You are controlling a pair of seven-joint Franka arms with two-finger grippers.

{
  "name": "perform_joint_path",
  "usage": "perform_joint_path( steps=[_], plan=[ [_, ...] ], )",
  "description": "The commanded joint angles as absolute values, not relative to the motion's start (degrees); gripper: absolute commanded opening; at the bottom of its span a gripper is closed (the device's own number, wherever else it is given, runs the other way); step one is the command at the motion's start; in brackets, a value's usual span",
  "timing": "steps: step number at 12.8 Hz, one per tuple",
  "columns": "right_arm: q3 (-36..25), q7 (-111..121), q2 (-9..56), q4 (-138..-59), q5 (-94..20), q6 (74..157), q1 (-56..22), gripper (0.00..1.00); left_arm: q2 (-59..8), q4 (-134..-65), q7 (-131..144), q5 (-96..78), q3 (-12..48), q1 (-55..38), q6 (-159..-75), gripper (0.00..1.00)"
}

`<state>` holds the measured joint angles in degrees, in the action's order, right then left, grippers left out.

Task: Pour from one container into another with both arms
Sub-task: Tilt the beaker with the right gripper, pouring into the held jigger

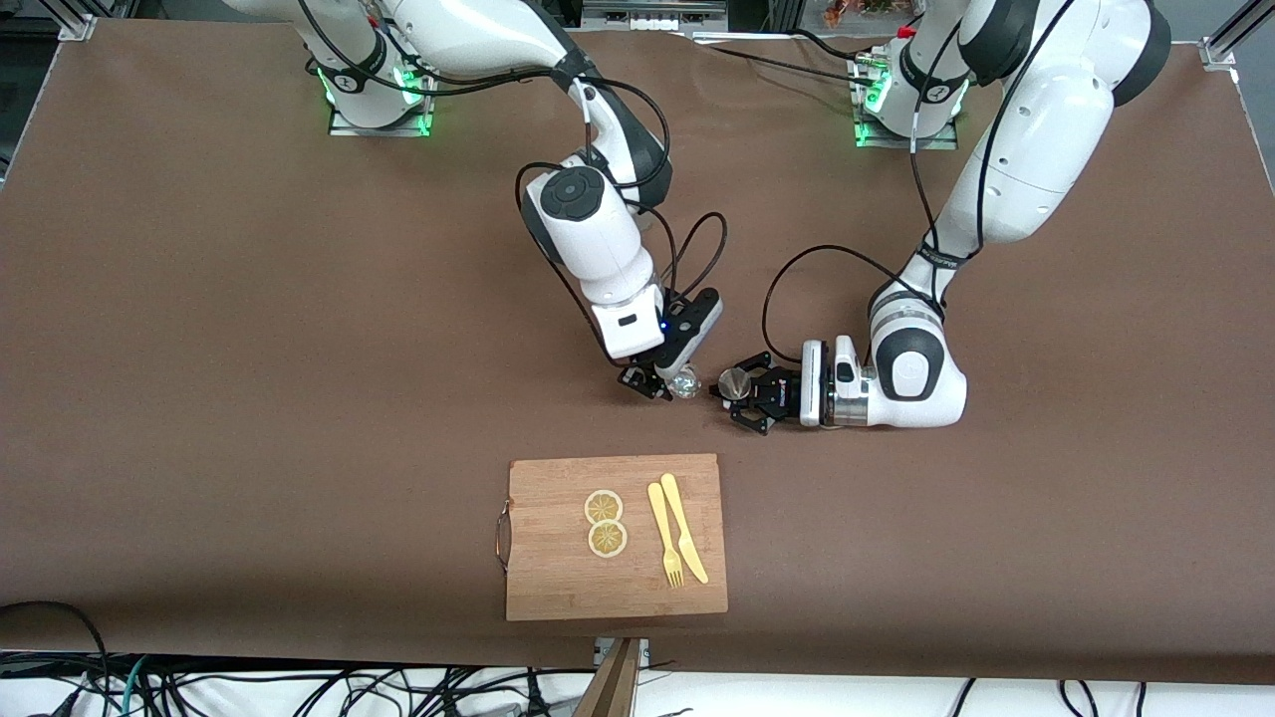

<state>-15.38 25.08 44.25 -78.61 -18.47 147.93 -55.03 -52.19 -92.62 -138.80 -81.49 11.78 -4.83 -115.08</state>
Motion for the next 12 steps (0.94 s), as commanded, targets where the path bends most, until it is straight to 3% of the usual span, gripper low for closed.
perform_joint_path(
  steps=[1,12],
  plan=[
    [-17.22,23.47,46.31,-76.29,-16.09,147.74,-56.95,0.3,-50.89,-93.34,-140.8,-83.76,11.34,-6.59,-117.59,0.0],
    [-21.88,22.5,48.78,-76.2,-14.24,147.66,-61.61,0.3,-49.31,-95.71,-141.33,-83.41,12.83,-6.77,-119.18,0.0]
  ],
)
